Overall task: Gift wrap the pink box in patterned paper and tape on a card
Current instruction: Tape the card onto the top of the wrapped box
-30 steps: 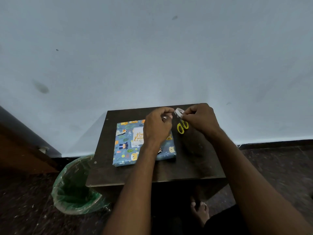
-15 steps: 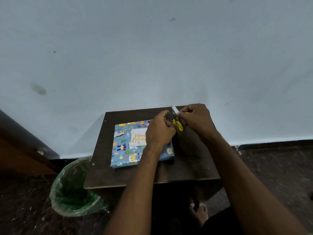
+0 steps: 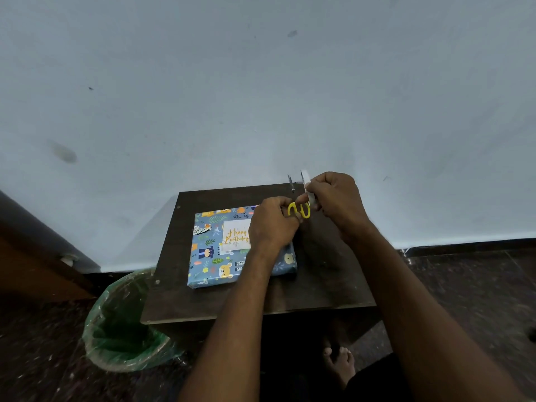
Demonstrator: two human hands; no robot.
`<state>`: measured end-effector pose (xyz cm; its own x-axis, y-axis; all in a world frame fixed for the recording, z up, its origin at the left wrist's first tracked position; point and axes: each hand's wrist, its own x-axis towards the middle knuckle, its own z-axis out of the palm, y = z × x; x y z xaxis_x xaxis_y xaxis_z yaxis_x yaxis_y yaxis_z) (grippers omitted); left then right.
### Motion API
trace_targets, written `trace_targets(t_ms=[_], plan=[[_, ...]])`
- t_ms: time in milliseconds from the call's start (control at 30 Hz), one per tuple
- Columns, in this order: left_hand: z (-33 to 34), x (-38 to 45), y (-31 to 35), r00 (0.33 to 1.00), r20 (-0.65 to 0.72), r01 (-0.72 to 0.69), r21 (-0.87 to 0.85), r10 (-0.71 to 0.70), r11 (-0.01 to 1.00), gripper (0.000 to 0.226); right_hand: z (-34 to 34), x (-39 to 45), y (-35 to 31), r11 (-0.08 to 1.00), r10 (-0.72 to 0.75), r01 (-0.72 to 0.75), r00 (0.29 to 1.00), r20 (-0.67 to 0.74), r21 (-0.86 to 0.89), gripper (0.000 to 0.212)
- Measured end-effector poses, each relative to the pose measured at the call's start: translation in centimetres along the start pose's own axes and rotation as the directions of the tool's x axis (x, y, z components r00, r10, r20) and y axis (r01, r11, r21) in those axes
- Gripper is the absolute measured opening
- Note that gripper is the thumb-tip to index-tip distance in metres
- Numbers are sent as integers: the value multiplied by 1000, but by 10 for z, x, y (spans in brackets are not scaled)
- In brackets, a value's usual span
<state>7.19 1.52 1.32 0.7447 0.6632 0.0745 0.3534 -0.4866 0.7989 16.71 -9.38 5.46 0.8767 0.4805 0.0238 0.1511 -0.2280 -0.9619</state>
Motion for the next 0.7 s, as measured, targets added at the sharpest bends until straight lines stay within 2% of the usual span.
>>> trace_targets(t_ms=[100,267,400,433,500,600,700], plan=[[-1,-2,3,999,30,-17,54,16,998,24,-4,1,-1,999,-26,27,999,-39,34,17],[-2,-4,6,986,151,-88,153,64,984,19,-2,1,3,998,-61,61,998,-31,-10,12],[-2,-3,3,994,65,-93,144,85,985,21,3,1,7,994,-97,95,995,-22,-58,8],[-3,-2,2,997,7,-75,99,75,992,19,5,1,8,991,-107,106,994,-14,-77,7],[-7,2,0,996,-94,-1,-108,-9,994,20,8,1,8,983,-130,129,991,-4,-131,6],[-16,6,1,985,-56,116,-466,-161,877,20,14,2,10,961,-182,176,983,-12,-212,4],[-22,4,4,977,-16,158,-610,-211,777,14,20,1,9,958,-195,187,981,-13,-219,6]])
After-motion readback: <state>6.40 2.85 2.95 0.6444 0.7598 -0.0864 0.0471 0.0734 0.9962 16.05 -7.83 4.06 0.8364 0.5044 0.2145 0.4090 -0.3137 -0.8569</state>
